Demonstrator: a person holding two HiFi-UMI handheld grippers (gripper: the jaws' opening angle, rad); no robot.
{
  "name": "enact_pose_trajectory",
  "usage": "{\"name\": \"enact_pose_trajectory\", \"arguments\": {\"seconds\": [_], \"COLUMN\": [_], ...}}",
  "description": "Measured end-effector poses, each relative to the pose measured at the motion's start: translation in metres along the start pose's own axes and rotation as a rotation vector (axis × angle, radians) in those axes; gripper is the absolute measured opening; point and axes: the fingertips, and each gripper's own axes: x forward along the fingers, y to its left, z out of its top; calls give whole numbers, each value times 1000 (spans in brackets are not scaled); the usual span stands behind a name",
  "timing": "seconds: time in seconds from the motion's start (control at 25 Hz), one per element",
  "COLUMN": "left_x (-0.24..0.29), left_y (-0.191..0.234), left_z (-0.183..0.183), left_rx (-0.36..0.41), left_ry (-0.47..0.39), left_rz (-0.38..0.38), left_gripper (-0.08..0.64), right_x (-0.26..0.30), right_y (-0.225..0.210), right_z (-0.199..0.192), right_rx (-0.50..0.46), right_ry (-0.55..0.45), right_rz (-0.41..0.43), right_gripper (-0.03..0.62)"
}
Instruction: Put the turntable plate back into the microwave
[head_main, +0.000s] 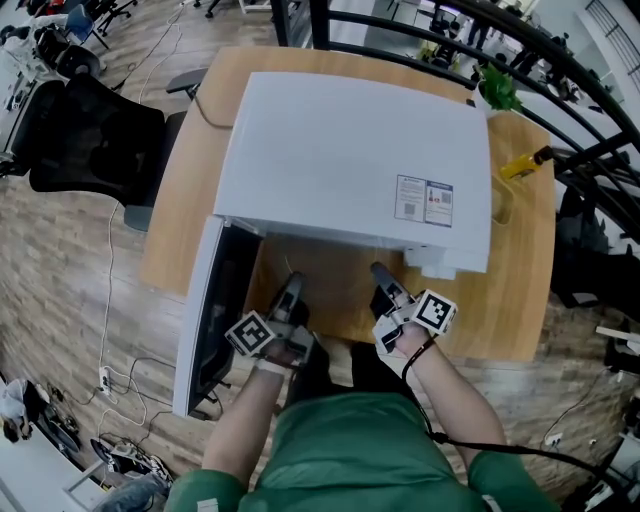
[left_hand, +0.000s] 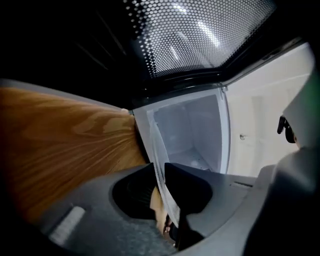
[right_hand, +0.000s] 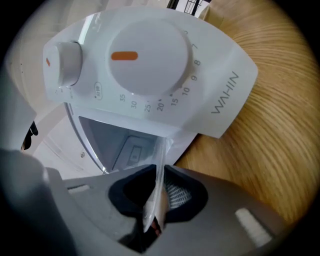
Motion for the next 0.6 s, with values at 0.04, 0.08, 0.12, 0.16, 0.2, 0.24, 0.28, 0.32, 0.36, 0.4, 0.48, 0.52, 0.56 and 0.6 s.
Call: {"name": "enact_pose_trajectory", "arguments": {"seconds": [0.04,0.08,0.12,0.16,0.2,0.24,0.28,0.32,0.36,0.4,0.48,0.52,0.56,0.6], "left_x": [1,1,2,4,7,10,12,14,16,17,22,25,27,29], "left_y": [3,6,8,7,4,1,-3,-6,-7,-8,-11,-13,-14,-15], "left_z": [2,3,4,4,4,4,5,6,6,7,6,6,7,8], "left_rx": [9,15,14,-1,-22,-44,-68,-90,-99,-101,-125,-137,-144,-142], "left_ry": [0,0,-1,-7,-16,-24,-32,-39,-41,-40,-42,-44,-47,-49], "left_rz": [16,40,56,48,29,14,3,-6,-9,-11,-24,-31,-35,-35], "left_gripper": [65,61,58,58,58,58,57,55,55,55,55,55,54,54], "right_x": [3,7,10,14,16,15,13,11,10,9,7,7,8,9], "right_y": [-2,-1,1,6,9,11,11,11,13,16,19,19,20,20], "right_z": [1,1,0,-3,-7,-13,-20,-28,-35,-43,-59,-66,-71,-74], "right_rx": [-2,-8,-16,-25,-33,-41,-46,-49,-55,-60,-37,-15,-6,-13], "right_ry": [0,3,10,22,38,57,78,97,117,134,158,166,172,179], "right_rz": [-8,-8,0,8,3,-21,-50,-69,-74,-68,-47,-41,-36,-37], "right_gripper": [55,65,96,121,149,179,192,193,192,193,192,192,190,178]}}
